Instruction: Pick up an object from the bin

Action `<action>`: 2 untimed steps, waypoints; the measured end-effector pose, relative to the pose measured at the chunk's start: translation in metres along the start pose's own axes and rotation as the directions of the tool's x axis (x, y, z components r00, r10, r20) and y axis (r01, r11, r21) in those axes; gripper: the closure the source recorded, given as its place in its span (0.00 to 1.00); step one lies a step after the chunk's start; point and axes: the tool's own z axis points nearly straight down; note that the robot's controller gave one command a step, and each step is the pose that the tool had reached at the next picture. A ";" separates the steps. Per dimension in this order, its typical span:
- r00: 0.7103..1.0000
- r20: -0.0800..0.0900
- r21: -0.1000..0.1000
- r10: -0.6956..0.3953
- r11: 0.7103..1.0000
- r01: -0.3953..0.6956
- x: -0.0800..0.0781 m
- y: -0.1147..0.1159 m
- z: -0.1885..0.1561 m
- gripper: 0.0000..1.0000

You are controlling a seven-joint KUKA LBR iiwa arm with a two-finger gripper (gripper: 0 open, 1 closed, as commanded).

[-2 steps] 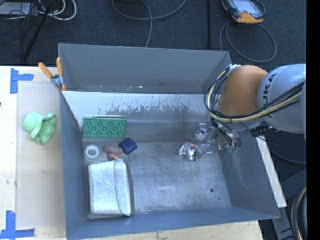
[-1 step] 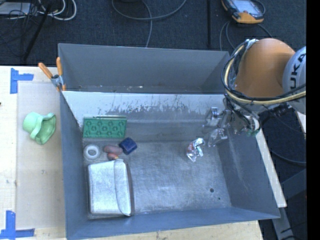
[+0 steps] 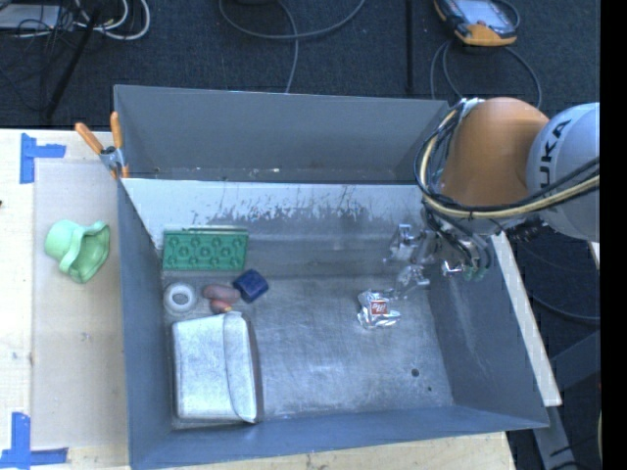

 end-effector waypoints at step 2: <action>0.952 0.010 0.000 0.305 0.952 -0.305 0.055 -0.056 -0.034 1.00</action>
Offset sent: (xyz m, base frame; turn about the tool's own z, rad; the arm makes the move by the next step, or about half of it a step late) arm -0.0242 -0.0686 -0.0435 0.2370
